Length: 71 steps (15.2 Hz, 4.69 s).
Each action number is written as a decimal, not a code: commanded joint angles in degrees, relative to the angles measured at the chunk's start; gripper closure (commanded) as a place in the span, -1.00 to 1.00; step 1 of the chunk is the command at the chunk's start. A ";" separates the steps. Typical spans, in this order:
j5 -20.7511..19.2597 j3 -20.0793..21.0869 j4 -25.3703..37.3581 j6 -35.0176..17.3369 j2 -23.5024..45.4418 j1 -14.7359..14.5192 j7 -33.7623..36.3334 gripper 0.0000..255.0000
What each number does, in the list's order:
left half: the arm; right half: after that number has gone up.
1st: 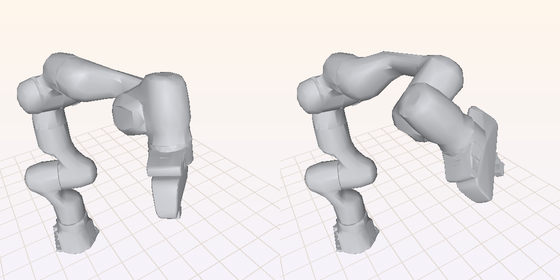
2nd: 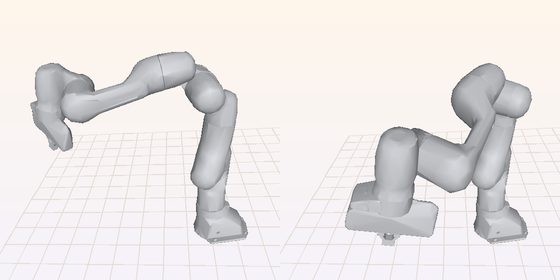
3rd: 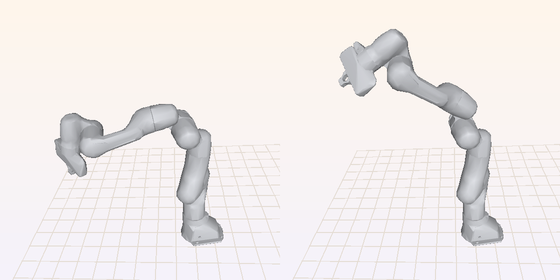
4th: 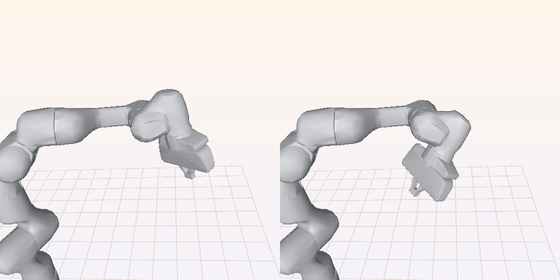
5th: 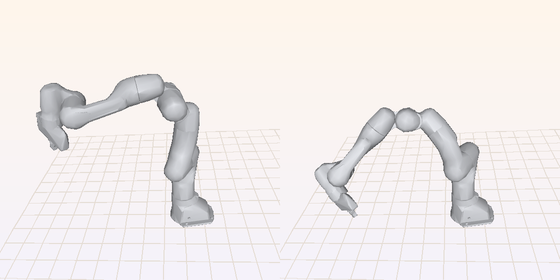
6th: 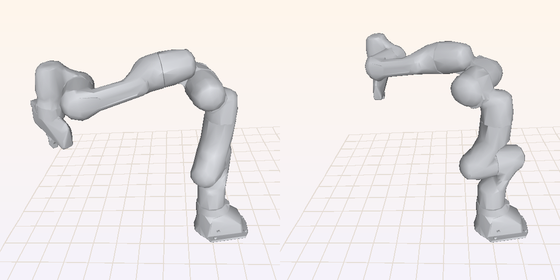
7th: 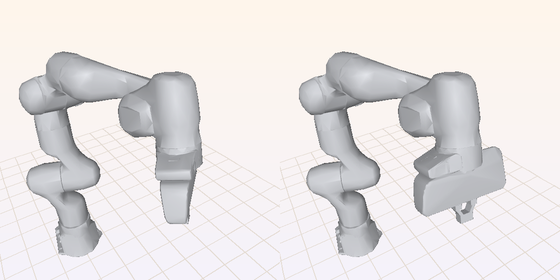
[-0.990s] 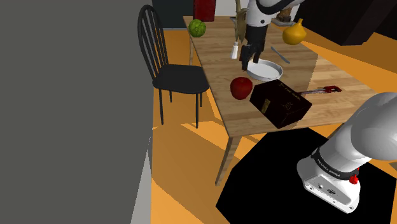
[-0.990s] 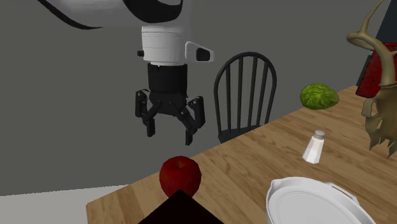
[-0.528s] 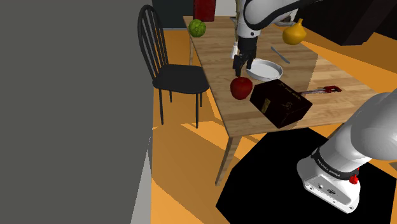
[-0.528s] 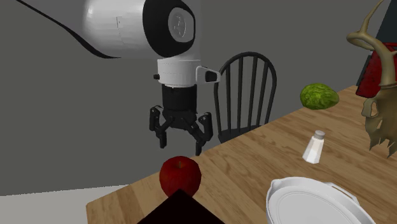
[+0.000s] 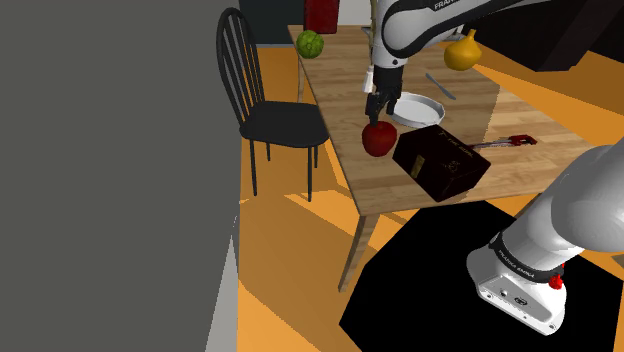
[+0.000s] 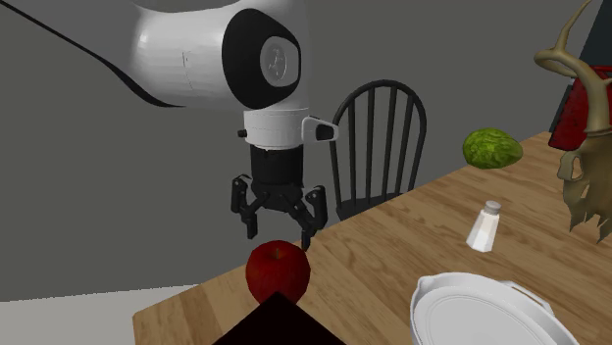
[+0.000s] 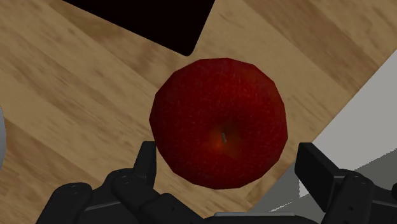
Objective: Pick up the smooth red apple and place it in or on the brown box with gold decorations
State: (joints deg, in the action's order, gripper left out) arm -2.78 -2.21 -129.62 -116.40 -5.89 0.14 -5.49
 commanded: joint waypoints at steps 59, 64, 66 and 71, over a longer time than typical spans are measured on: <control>-3.60 -3.75 8.91 36.55 -28.11 2.94 -7.63 1.00; -4.44 -4.47 5.41 36.41 -31.55 3.44 -8.54 1.00; -4.51 -4.55 3.51 34.99 -32.03 3.47 -8.43 1.00; -4.71 -4.78 -1.03 31.41 -32.99 3.56 -8.15 1.00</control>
State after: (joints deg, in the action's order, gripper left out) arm -7.47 -6.99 -129.62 -84.26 -38.55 3.69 -13.76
